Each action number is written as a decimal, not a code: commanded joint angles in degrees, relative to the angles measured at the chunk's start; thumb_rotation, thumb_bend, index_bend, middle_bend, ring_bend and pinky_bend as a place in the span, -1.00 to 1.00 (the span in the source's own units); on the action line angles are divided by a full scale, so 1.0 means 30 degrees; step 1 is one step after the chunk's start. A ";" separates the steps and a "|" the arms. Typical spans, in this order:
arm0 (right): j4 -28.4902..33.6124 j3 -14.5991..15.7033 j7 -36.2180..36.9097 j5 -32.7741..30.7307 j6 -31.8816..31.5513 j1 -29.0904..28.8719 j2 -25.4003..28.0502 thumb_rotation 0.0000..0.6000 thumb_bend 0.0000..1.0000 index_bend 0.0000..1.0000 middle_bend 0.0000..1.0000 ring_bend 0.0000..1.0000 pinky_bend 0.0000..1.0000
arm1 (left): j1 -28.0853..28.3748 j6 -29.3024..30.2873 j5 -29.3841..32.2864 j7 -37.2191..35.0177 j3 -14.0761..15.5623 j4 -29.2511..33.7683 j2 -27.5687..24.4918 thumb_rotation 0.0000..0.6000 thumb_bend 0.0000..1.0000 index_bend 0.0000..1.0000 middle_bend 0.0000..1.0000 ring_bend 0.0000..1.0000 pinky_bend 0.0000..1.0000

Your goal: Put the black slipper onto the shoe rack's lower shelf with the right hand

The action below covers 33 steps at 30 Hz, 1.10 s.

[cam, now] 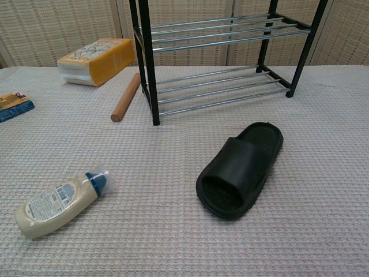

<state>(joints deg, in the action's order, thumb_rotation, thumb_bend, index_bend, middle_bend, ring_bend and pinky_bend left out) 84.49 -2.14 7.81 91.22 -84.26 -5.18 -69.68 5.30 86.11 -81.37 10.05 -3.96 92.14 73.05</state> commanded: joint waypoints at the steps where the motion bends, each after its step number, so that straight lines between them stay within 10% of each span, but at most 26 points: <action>1: 0.0038 0.0006 -0.0187 0.0120 0.0086 -0.0167 0.0024 1.00 -0.84 -1.00 -0.91 -1.00 -0.80 | -0.0011 -0.0058 0.0014 -0.0017 0.0025 0.0011 0.0004 1.00 -0.51 -0.46 -0.79 -0.81 -0.51; 33: -0.2351 -0.2360 -0.6013 -0.1989 1.5705 -1.2859 -0.2707 1.00 -0.84 -1.00 -0.91 -1.00 -0.80 | -0.0643 -0.0393 0.0719 0.0029 0.0488 0.0477 -0.0368 1.00 -0.51 -0.46 -0.79 -0.81 -0.51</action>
<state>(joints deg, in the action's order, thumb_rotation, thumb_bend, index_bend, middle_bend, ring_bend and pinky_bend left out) 79.53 -9.16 -8.13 86.33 -39.99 -41.46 -76.26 3.41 84.96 -79.26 10.10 -2.53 93.52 71.96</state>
